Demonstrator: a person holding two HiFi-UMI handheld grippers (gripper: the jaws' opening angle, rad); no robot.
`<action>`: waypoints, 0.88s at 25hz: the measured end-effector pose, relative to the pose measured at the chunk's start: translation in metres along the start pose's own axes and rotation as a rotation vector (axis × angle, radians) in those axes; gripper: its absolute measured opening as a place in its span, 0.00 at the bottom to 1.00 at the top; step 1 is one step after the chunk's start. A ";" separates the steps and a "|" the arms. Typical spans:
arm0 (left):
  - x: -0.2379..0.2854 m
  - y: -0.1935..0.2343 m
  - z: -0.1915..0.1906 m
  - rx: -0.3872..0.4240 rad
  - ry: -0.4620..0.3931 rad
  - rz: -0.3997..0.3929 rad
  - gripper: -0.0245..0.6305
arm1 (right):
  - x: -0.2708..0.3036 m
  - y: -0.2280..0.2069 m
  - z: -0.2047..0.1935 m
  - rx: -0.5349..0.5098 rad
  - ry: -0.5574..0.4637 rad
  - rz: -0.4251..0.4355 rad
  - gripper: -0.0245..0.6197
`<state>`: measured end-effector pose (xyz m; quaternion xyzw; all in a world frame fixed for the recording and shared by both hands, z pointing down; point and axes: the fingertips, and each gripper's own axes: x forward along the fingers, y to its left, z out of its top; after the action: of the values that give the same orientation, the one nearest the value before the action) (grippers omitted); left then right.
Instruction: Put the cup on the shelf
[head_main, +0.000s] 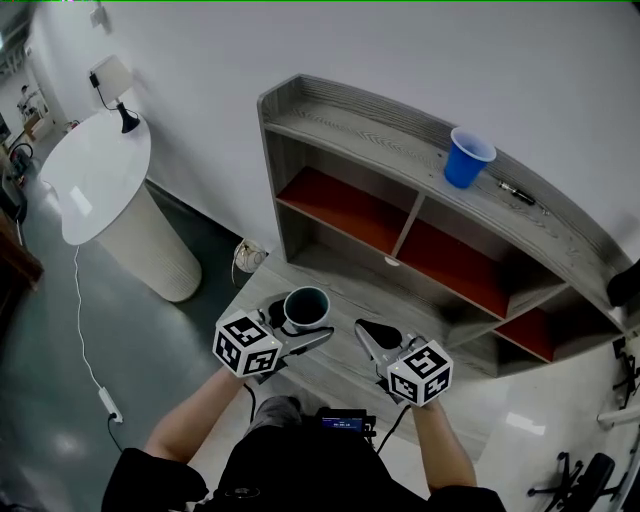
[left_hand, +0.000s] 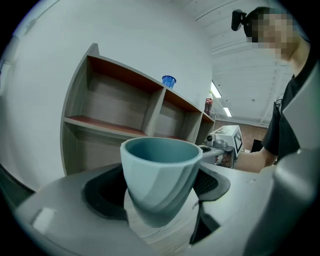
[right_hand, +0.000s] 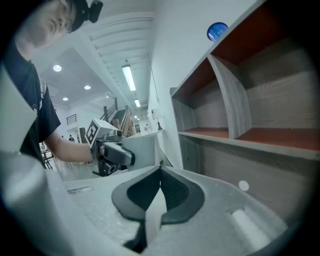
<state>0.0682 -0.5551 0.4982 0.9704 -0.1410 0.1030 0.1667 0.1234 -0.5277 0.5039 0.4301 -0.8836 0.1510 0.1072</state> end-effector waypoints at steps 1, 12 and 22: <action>0.000 0.001 0.007 -0.001 -0.006 0.009 0.65 | -0.002 0.000 0.006 -0.004 -0.003 0.002 0.04; 0.008 0.045 0.085 0.063 0.021 0.066 0.65 | -0.002 -0.022 0.077 -0.062 -0.040 -0.054 0.04; 0.034 0.084 0.150 0.151 -0.006 0.067 0.65 | 0.032 -0.045 0.123 -0.006 -0.107 -0.100 0.04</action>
<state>0.0977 -0.6925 0.3926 0.9753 -0.1656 0.1159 0.0889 0.1327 -0.6218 0.4069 0.4809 -0.8659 0.1194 0.0686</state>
